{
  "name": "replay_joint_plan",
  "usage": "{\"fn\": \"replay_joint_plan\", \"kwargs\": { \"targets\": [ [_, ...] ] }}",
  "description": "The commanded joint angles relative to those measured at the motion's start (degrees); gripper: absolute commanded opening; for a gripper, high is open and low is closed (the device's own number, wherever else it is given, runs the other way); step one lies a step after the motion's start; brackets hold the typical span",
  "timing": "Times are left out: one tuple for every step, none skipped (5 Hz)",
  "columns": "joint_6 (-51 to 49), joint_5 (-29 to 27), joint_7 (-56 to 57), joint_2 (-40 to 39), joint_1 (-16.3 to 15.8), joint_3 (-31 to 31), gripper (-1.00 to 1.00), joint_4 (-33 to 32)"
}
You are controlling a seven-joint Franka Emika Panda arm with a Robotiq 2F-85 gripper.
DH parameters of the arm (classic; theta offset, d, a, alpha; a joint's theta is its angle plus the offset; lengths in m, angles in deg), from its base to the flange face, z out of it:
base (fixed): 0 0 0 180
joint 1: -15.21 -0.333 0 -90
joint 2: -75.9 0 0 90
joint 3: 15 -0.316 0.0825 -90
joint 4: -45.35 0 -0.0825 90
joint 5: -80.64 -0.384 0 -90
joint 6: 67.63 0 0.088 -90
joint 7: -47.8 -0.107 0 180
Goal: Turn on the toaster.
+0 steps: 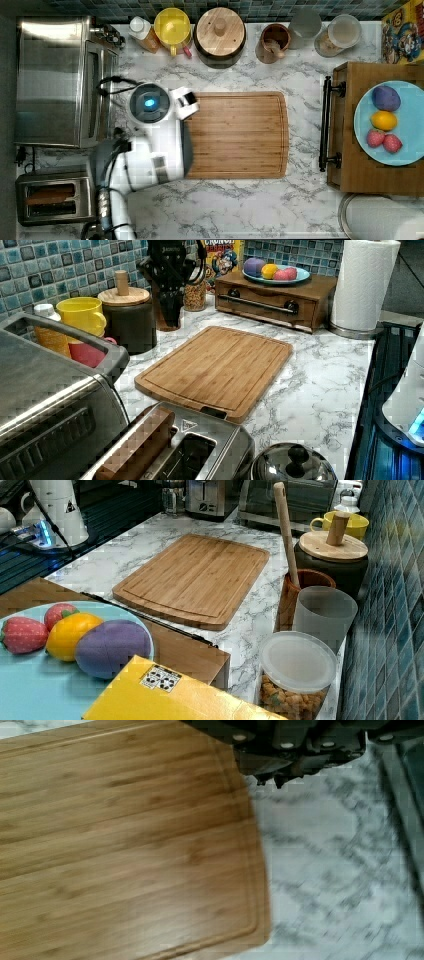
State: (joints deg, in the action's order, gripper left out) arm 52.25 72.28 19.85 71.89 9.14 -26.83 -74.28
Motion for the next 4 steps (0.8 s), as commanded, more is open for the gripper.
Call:
{"fn": "replay_joint_plan", "kwargs": {
  "targets": [
    [-3.1, -4.1, 4.9, 7.7, -5.6, -7.7, -1.0, -5.1],
    [-2.3, -4.9, 4.6, 8.0, -6.5, -10.2, -1.0, -7.8],
    [-3.6, -6.2, 4.7, 6.9, -8.7, -10.9, -1.0, -7.8],
    [-3.1, -7.7, 6.4, 8.0, -11.1, -12.0, -1.0, -9.3]
  ]
}}
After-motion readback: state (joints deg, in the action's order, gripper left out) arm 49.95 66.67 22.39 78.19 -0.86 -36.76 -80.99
